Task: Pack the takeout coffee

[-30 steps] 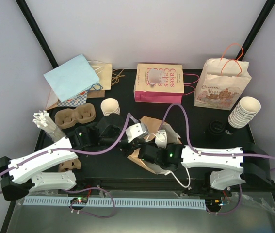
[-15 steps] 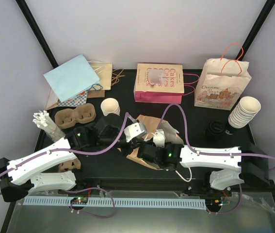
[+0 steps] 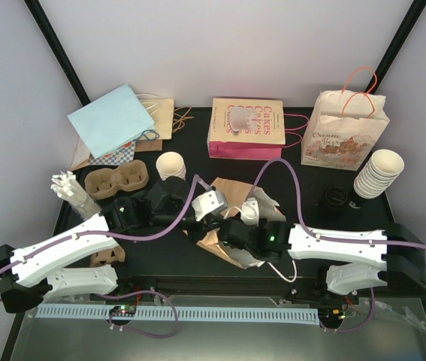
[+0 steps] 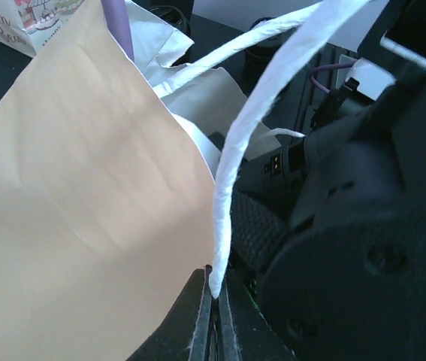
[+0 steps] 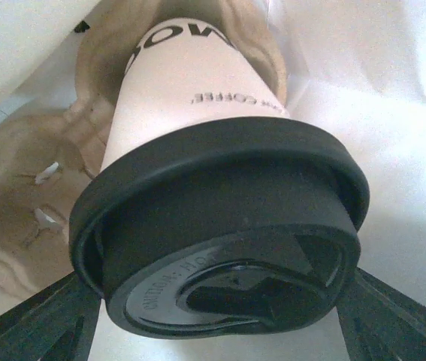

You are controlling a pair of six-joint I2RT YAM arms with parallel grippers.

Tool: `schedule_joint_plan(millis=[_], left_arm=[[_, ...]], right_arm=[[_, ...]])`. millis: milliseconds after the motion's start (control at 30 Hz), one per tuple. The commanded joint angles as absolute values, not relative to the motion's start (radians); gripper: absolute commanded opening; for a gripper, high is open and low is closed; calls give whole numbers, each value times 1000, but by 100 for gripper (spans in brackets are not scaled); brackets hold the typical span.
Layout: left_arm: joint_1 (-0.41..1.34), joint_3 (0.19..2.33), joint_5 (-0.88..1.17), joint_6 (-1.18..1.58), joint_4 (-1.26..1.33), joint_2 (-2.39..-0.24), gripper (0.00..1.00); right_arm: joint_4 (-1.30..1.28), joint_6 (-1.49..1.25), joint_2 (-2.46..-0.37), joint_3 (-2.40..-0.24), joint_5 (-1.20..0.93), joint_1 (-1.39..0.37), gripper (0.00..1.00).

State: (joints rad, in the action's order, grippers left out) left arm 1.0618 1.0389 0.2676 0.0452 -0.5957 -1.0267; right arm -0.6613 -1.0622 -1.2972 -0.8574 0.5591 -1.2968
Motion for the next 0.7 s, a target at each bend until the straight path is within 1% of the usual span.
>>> schedule_joint_plan(millis=[0, 200, 300, 500, 667], left_arm=[[1080, 1039, 304, 54, -627, -1030, 2], [1080, 1040, 252, 58, -656, -1052, 2], [1078, 1041, 233, 57, -663, -1058, 2], [1076, 1043, 193, 55, -675, -1055, 2], [1073, 1042, 156, 61, -694, -1045, 2]], right_arm=[[-697, -1048, -1219, -871, 570, -1284, 82], [-748, -1042, -1094, -872, 546, -1283, 79], [-768, -1036, -1029, -868, 530, -1284, 76], [-810, -1018, -943, -876, 496, -1284, 76], [-903, -1006, -889, -925, 491, -1283, 76]])
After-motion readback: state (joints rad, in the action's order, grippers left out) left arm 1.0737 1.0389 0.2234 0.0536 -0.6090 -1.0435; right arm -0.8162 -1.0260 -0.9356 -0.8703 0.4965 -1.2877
